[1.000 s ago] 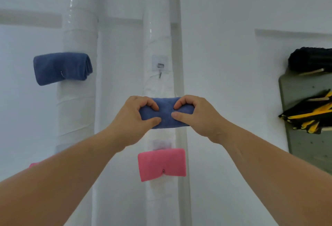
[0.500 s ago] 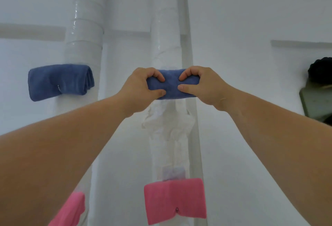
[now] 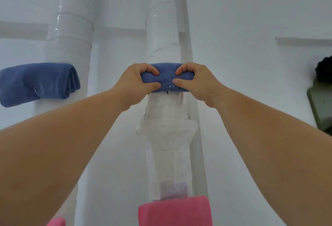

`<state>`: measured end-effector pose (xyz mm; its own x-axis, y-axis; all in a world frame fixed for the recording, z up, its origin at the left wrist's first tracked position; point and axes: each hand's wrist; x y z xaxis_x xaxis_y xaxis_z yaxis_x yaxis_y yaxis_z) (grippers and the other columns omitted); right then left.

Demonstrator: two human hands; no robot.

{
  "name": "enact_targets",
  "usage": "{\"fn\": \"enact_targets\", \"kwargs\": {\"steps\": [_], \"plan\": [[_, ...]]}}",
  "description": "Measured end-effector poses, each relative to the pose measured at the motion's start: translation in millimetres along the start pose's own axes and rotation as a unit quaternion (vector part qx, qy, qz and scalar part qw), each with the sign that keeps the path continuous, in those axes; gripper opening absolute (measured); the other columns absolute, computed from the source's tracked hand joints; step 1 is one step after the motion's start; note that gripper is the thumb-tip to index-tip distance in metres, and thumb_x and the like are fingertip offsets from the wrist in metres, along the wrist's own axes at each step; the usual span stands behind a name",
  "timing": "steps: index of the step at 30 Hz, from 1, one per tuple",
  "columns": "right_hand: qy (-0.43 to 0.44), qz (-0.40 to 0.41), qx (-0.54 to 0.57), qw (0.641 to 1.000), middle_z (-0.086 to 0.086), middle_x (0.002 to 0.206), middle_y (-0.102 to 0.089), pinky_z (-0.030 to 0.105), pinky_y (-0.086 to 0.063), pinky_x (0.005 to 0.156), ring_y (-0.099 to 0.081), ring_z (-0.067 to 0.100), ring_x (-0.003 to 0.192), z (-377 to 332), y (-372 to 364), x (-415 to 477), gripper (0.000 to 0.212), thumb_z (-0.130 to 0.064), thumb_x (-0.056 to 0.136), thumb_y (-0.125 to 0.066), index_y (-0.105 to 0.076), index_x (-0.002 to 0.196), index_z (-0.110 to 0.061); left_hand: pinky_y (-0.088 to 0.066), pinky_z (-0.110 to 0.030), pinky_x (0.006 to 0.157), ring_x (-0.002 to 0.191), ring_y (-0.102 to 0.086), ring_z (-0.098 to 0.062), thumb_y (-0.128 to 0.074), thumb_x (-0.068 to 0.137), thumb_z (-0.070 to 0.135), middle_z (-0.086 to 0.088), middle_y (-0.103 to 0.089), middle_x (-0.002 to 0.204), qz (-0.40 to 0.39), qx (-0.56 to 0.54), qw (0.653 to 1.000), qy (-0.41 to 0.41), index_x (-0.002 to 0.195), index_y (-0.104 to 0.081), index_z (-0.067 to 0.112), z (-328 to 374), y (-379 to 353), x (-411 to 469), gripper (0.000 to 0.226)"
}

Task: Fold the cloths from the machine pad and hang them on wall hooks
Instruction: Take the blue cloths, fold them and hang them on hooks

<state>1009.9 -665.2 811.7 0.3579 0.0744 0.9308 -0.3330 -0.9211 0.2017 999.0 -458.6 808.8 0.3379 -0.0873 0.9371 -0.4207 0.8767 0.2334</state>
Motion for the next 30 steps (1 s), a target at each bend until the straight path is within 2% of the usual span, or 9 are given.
{"fn": "enact_targets", "kwargs": {"steps": [4,8,11,14,18,20,22,25,30], "plan": [[-0.017,-0.026,0.014,0.999,-0.002,0.109,-0.069,0.014,-0.054,0.071,-0.066,0.01,0.093,-0.3,3.4,-4.5,0.017,-0.015,0.082,-0.081,-0.069,0.091,-0.023,-0.052,-0.01,0.059,0.084,-0.061,-0.007,-0.08,0.081,0.005,0.0,-0.063,0.113,-0.013,-0.026,0.999,0.018,0.094,-0.07,0.021,1.7,1.6,-5.9,0.024],[-0.048,-0.063,0.056,0.995,0.007,0.111,-0.072,0.037,-0.061,0.086,-0.071,0.024,0.104,5.9,8.1,-10.1,0.014,-0.014,0.082,-0.081,-0.071,0.086,-0.023,-0.053,-0.009,0.063,0.088,-0.064,-0.006,-0.082,0.081,0.008,0.001,-0.067,0.11,-0.03,-0.049,0.998,0.031,0.094,-0.071,0.022,-2.2,0.7,-12.7,0.022],[-0.074,-0.049,0.064,0.994,0.008,0.097,-0.072,0.04,-0.061,0.084,-0.071,0.024,0.093,-0.4,6.6,-9.9,0.01,-0.022,0.084,-0.076,-0.068,0.079,-0.019,-0.055,-0.017,0.066,0.09,-0.067,-0.013,-0.081,0.084,0.02,0.005,-0.068,0.104,-0.022,-0.044,0.998,0.036,0.09,-0.072,0.022,-1.4,-1.2,-12.5,0.011],[-0.049,0.01,-0.099,0.994,0.003,0.075,-0.053,0.031,-0.043,0.065,-0.05,0.019,0.071,-7.0,-3.3,-6.3,0.035,-0.04,0.091,-0.063,-0.05,0.069,-0.017,-0.049,-0.033,0.091,0.11,-0.06,-0.022,-0.076,0.084,0.042,0.005,-0.062,0.121,0.018,0.157,0.986,-0.046,0.084,-0.061,0.027,-1.8,-5.6,-9.2,0.021],[0.061,0.093,-0.396,0.912,0.008,0.113,-0.055,0.041,-0.043,0.087,-0.052,0.028,0.102,2.0,-18.4,-13.8,0.032,-0.046,0.101,-0.045,-0.052,0.105,-0.015,-0.008,-0.056,0.124,0.155,-0.014,-0.026,-0.05,0.098,0.05,0.004,-0.02,0.167,0.022,0.42,0.898,-0.132,0.13,-0.048,0.026,-0.8,-14.7,-14.1,0.04],[0.094,0.088,-0.391,0.911,0.005,0.147,-0.046,0.043,-0.034,0.111,-0.041,0.029,0.137,6.7,-23.7,-18.4,0.045,-0.042,0.104,-0.039,-0.039,0.143,-0.02,0.004,-0.056,0.124,0.157,0.001,-0.02,-0.033,0.104,0.046,0.006,-0.009,0.17,-0.005,0.433,0.893,-0.125,0.159,-0.014,0.024,-4.8,-21.4,-17.8,0.062],[0.085,0.057,-0.393,0.914,-0.003,0.167,-0.019,0.045,-0.013,0.125,-0.01,0.024,0.155,11.5,-28.8,-20.1,0.055,-0.041,0.107,-0.027,-0.015,0.159,-0.028,0.007,-0.053,0.125,0.157,0.008,-0.016,-0.021,0.105,0.046,0.008,0.004,0.171,-0.026,0.432,0.895,-0.111,0.16,0.01,0.027,-14.4,-27.3,-19.8,0.065],[0.056,0.041,-0.348,0.935,-0.009,0.17,-0.004,0.045,-0.003,0.126,0.005,0.018,0.156,21.1,-34.0,-19.5,0.057,-0.043,0.107,-0.02,-0.006,0.161,-0.031,0.008,-0.05,0.125,0.156,0.014,-0.013,-0.017,0.105,0.046,0.011,0.016,0.169,-0.042,0.391,0.915,-0.089,0.159,0.016,0.029,-25.1,-30.9,-19.2,0.065],[0.075,0.076,-0.226,0.968,-0.008,0.169,-0.009,0.044,-0.014,0.126,-0.003,0.015,0.156,39.4,-44.9,-14.5,0.06,-0.048,0.103,-0.018,-0.011,0.16,-0.031,0.006,-0.048,0.125,0.156,0.012,-0.01,-0.024,0.107,0.041,0.013,0.016,0.169,-0.018,0.306,0.946,-0.105,0.16,0.011,0.03,-37.8,-39.5,-17.5,0.064]]}}
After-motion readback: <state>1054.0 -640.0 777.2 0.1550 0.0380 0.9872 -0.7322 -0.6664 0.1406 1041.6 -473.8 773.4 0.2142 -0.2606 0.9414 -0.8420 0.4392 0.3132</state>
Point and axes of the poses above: each hand's wrist, its own x-axis towards the middle knuckle, its own y-axis out of the back of the hand, z = x × y
